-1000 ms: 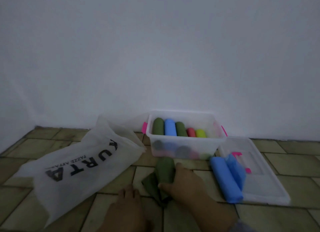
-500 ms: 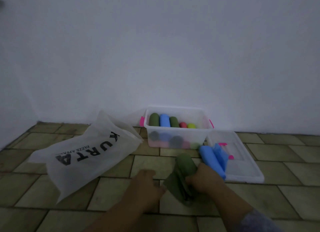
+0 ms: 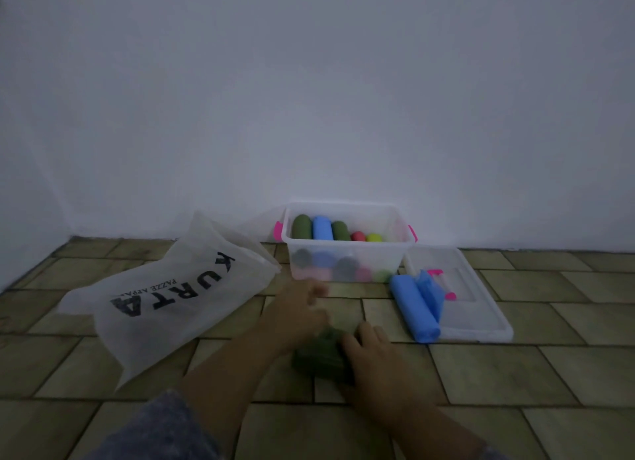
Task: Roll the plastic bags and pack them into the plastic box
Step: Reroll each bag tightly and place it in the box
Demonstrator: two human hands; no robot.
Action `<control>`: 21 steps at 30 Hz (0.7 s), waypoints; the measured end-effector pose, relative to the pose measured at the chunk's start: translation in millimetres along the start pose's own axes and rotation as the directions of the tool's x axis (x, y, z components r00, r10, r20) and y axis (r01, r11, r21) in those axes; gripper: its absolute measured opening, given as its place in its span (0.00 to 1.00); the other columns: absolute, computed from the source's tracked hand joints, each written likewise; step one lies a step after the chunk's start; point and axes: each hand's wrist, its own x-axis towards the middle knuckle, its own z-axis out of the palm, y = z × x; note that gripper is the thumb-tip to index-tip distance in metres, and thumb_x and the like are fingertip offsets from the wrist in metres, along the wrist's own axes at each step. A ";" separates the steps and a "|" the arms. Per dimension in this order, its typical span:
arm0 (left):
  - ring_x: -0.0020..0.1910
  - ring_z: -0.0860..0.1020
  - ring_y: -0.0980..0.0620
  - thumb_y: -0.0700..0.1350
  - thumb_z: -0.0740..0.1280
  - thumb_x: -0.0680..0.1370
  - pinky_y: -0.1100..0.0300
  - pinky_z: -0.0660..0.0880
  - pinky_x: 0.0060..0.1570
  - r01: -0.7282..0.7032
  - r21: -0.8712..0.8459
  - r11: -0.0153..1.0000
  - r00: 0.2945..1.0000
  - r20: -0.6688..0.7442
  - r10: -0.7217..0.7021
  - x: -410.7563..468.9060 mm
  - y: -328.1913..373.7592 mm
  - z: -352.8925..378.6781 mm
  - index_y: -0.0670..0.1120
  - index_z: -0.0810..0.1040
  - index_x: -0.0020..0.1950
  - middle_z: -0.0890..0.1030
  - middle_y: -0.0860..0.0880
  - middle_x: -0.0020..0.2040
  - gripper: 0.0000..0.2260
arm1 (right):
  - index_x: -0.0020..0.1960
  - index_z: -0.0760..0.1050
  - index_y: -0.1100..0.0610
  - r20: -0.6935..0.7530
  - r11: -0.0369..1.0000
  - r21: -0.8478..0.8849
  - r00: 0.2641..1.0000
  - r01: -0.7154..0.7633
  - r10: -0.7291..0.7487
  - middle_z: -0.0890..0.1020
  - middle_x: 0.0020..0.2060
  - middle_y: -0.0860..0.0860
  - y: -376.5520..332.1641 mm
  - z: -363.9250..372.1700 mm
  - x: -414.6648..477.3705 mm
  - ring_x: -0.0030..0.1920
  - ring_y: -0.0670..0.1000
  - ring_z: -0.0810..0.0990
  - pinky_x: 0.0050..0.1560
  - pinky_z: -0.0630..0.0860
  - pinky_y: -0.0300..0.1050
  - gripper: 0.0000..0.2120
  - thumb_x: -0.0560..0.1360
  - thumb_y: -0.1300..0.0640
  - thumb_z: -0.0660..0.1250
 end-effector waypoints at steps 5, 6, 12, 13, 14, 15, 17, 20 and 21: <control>0.56 0.73 0.53 0.48 0.64 0.76 0.61 0.69 0.53 -0.187 0.374 0.908 0.949 0.306 0.070 -16.9 -29.7 26.5 0.55 0.73 0.64 0.75 0.52 0.61 0.16 | 0.51 0.75 0.45 0.012 0.932 0.343 0.992 -0.119 0.122 0.76 0.46 0.42 14.2 -20.4 7.0 0.46 0.42 0.75 0.47 0.73 0.38 0.10 0.74 0.42 0.62; 0.56 0.73 0.53 0.48 0.64 0.76 0.60 0.69 0.54 -0.191 0.382 0.904 0.952 0.298 0.076 -16.8 -31.7 26.4 0.55 0.72 0.65 0.74 0.52 0.62 0.17 | 0.50 0.77 0.48 0.016 0.882 0.435 0.981 -0.181 0.194 0.79 0.47 0.45 17.7 -25.1 10.9 0.47 0.44 0.77 0.51 0.75 0.42 0.09 0.77 0.46 0.61; 0.58 0.73 0.51 0.55 0.65 0.75 0.58 0.68 0.55 -0.310 0.474 0.824 0.871 0.489 0.046 -1.3 -22.3 22.7 0.56 0.69 0.67 0.74 0.51 0.63 0.20 | 0.58 0.78 0.51 0.361 0.720 0.569 0.908 -0.396 0.214 0.80 0.57 0.52 19.1 -32.9 19.8 0.57 0.49 0.77 0.64 0.69 0.48 0.24 0.80 0.41 0.48; 0.58 0.73 0.51 0.55 0.65 0.75 0.58 0.67 0.54 -0.324 0.481 0.815 0.856 0.516 0.036 0.7 -20.7 23.4 0.56 0.69 0.67 0.74 0.51 0.63 0.21 | 0.59 0.78 0.51 0.373 0.718 0.564 0.902 -0.407 0.218 0.80 0.58 0.52 19.7 -32.4 19.7 0.58 0.49 0.77 0.64 0.68 0.47 0.25 0.79 0.39 0.48; 0.58 0.73 0.51 0.56 0.66 0.74 0.57 0.67 0.54 -0.333 0.487 0.807 0.843 0.538 0.023 2.5 -19.6 25.0 0.56 0.69 0.67 0.74 0.51 0.63 0.22 | 0.60 0.77 0.50 0.380 0.712 0.567 0.898 -0.416 0.222 0.79 0.59 0.52 20.5 -32.3 20.0 0.58 0.49 0.76 0.63 0.68 0.46 0.26 0.79 0.39 0.47; 0.59 0.73 0.51 0.56 0.67 0.74 0.57 0.67 0.54 -0.335 0.489 0.805 0.831 0.556 0.009 3.8 -18.2 27.3 0.56 0.69 0.67 0.75 0.51 0.64 0.22 | 0.61 0.76 0.50 0.384 0.704 0.571 0.895 -0.423 0.225 0.79 0.60 0.51 21.3 -32.7 20.2 0.59 0.49 0.75 0.63 0.67 0.46 0.26 0.79 0.38 0.47; 0.59 0.73 0.51 0.55 0.68 0.73 0.57 0.67 0.54 -0.325 0.490 0.809 0.818 0.575 -0.019 4.6 -14.8 32.6 0.55 0.69 0.68 0.74 0.51 0.64 0.24 | 0.61 0.76 0.50 0.392 0.686 0.581 0.889 -0.437 0.235 0.78 0.61 0.52 22.2 -33.7 21.8 0.60 0.50 0.75 0.62 0.66 0.45 0.25 0.79 0.38 0.48; 0.60 0.72 0.50 0.53 0.69 0.73 0.56 0.68 0.56 -0.327 0.492 0.806 0.812 0.583 -0.026 4.9 -10.5 35.8 0.55 0.69 0.68 0.74 0.51 0.65 0.24 | 0.61 0.76 0.49 0.396 0.696 0.569 0.888 -0.437 0.234 0.77 0.62 0.52 24.4 -33.3 26.0 0.60 0.50 0.74 0.62 0.65 0.45 0.26 0.78 0.37 0.48; 0.61 0.72 0.51 0.52 0.70 0.73 0.56 0.68 0.56 -0.322 0.486 0.812 0.810 0.585 -0.029 4.2 -9.4 36.2 0.55 0.69 0.67 0.74 0.51 0.65 0.23 | 0.61 0.76 0.49 0.401 0.703 0.564 0.887 -0.434 0.227 0.78 0.61 0.52 25.4 -32.8 26.7 0.60 0.49 0.74 0.62 0.65 0.45 0.26 0.78 0.36 0.47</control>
